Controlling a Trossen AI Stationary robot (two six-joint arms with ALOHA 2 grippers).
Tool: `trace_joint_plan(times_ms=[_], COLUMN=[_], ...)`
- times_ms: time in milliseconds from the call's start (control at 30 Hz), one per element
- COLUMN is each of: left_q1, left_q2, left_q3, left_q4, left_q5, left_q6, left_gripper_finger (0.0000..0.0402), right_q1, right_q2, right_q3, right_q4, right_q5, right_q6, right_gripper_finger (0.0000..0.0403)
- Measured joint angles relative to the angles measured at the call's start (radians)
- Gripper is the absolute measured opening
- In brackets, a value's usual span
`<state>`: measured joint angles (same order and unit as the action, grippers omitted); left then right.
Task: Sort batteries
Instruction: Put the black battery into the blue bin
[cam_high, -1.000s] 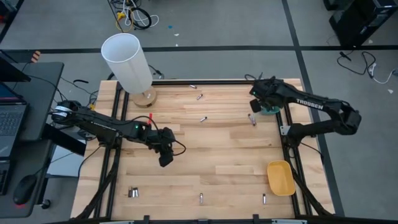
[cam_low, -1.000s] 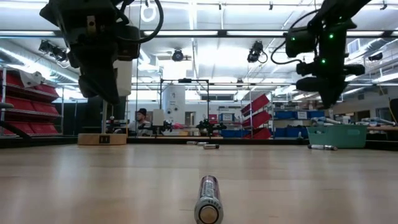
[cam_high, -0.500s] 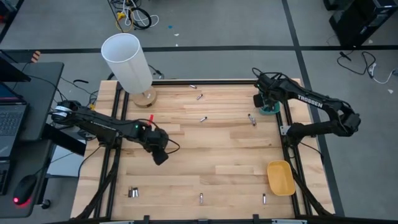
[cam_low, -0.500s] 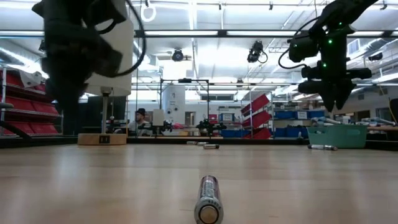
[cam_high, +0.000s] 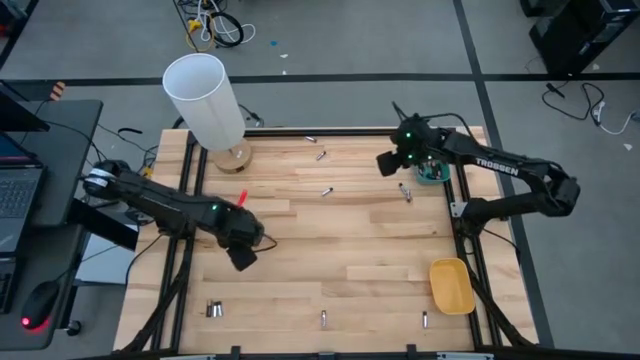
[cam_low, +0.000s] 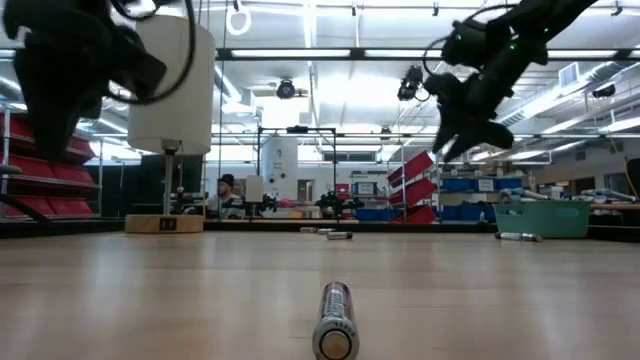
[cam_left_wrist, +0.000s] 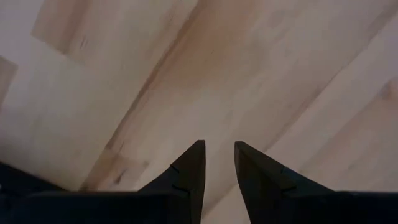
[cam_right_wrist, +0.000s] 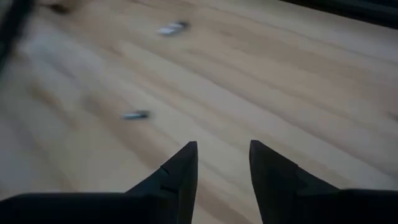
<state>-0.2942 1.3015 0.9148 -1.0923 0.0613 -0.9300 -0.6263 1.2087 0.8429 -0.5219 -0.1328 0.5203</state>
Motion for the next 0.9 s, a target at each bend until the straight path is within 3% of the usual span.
trace_joint_plan(times_ms=[100,200,467,600,900], left_q1=[-0.102,-0.195,-0.435,-0.536,-0.679], left_q2=[-0.009,-0.009,-0.014,-0.014,-0.013], left_q3=[0.008,0.005,0.004,0.002,-0.1], left_q4=[0.008,0.007,0.038,0.077,0.247], left_q5=[-0.076,-0.082,-0.004,-0.028,-0.036], left_q6=[-0.048,-0.158,-0.694,-0.966,-1.281], left_gripper_finger=[0.0102,0.0102,0.0102,0.0106,0.0183], right_q1=[0.063,0.121,0.236,0.26,0.27], right_q2=[0.0,0.0,0.0,0.0,0.0], right_q3=[0.0,0.0,-0.054,-0.121,-0.254], right_q4=[0.049,0.05,0.108,0.179,0.313], right_q5=[0.004,0.037,0.086,0.087,0.086], right_q6=[0.003,0.02,0.11,0.163,0.293], right_gripper_finger=[0.013,0.013,0.0129,0.0128,0.0128])
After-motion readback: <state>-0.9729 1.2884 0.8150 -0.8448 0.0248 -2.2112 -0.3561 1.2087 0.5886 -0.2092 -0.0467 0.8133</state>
